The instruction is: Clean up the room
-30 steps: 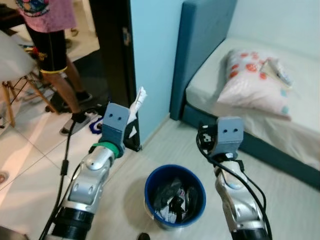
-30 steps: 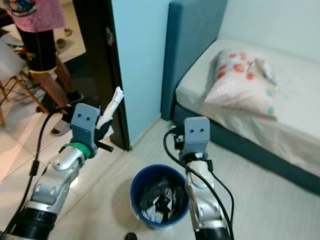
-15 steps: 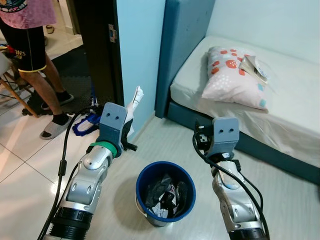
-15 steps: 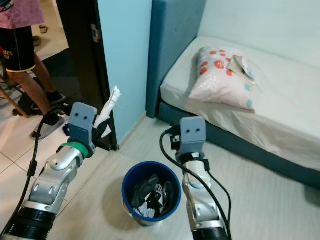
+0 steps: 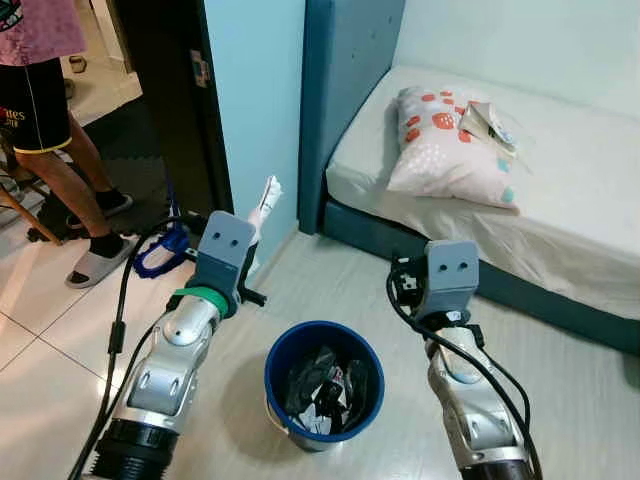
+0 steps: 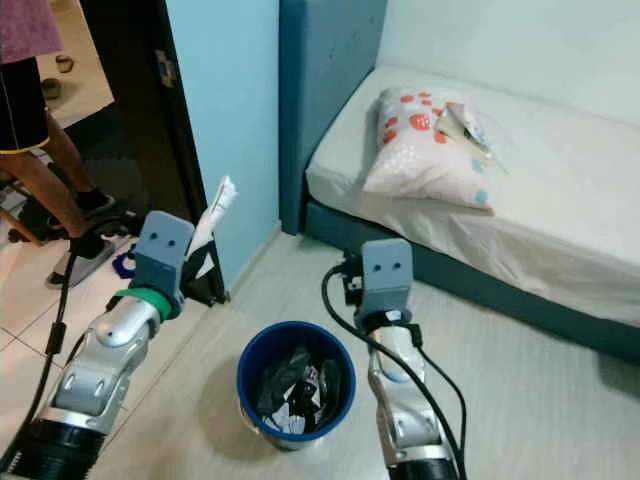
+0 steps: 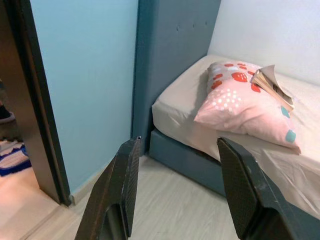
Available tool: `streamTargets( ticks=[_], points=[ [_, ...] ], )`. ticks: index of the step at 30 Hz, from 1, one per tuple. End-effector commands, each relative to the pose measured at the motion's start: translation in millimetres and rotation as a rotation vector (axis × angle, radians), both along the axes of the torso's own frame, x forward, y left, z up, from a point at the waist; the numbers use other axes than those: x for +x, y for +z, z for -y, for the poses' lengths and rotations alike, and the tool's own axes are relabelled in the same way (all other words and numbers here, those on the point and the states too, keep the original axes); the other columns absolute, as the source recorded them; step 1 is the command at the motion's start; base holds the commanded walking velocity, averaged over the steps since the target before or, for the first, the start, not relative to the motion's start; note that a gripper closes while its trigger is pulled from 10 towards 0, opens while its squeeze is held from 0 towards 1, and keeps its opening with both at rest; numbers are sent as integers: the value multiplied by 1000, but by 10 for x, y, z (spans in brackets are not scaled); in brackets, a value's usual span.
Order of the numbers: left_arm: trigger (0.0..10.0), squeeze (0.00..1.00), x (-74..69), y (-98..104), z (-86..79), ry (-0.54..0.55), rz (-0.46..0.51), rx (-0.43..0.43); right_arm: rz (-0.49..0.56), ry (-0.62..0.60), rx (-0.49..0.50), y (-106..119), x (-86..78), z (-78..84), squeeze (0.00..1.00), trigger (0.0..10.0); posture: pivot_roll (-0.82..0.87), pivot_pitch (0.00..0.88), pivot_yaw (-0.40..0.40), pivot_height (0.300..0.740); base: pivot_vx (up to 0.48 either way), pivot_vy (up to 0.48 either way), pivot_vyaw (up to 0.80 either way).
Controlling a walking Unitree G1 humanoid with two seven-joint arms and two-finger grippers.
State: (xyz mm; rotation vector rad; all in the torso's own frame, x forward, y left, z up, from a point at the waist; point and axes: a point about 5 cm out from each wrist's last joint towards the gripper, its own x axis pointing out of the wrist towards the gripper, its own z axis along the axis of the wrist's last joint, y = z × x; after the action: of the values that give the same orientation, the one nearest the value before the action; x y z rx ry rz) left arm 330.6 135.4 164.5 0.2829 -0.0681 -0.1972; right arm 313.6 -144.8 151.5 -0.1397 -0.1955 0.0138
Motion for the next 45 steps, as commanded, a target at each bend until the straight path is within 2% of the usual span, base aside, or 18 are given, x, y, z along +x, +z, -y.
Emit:
streamTargets(
  ticks=[1,5,9,16,22,34,38,40,41,43,44,45],
  points=[
    [10000,0,-27,-106,-18,-2,-36,29,-19,-7,-9,-69,-20,28,0,10000,-60,74,50,721,0,0,0],
    [10000,0,-24,-126,-33,27,-46,60,-15,-5,-9,-57,-21,25,0,10000,-58,74,47,721,0,0,0],
    [10000,0,-15,-114,-30,50,-60,-33,-13,1,-5,-48,-20,12,0,10000,-64,84,35,721,0,0,0],
    [10000,0,-40,-151,-22,58,-62,-55,-28,4,-11,-86,-56,46,0,10000,-70,101,23,721,0,0,0],
    [10000,0,-89,-192,12,17,-64,-91,-21,8,-9,-86,-106,77,0,10000,-85,114,15,721,0,0,0],
    [10000,0,-30,-152,11,19,-48,-98,-15,-2,-1,-68,-90,76,0,10000,-86,109,25,721,0,0,0],
    [10000,0,33,-248,26,-49,-101,-91,-13,-4,1,-62,-86,71,0,10000,-82,115,22,721,0,0,0],
    [10000,0,150,-416,55,-197,-199,-1,6,0,-11,-21,-96,72,0,10000,-94,141,23,721,0,0,0],
    [10000,0,150,-416,55,-197,-199,-1,6,0,-11,-21,-96,72,0,10000,-94,141,23,721,0,0,0],
    [10000,0,237,-492,35,-265,-262,75,47,-12,-34,68,-111,114,0,10000,-108,157,33,721,0,0,0],
    [10000,0,237,-492,35,-265,-262,75,47,-12,-34,68,-111,114,0,10000,-108,157,33,721,0,0,0],
    [10000,0,282,-498,30,-289,-292,92,77,-41,-44,140,-117,182,0,10000,-126,172,45,721,0,0,0]
  ],
)
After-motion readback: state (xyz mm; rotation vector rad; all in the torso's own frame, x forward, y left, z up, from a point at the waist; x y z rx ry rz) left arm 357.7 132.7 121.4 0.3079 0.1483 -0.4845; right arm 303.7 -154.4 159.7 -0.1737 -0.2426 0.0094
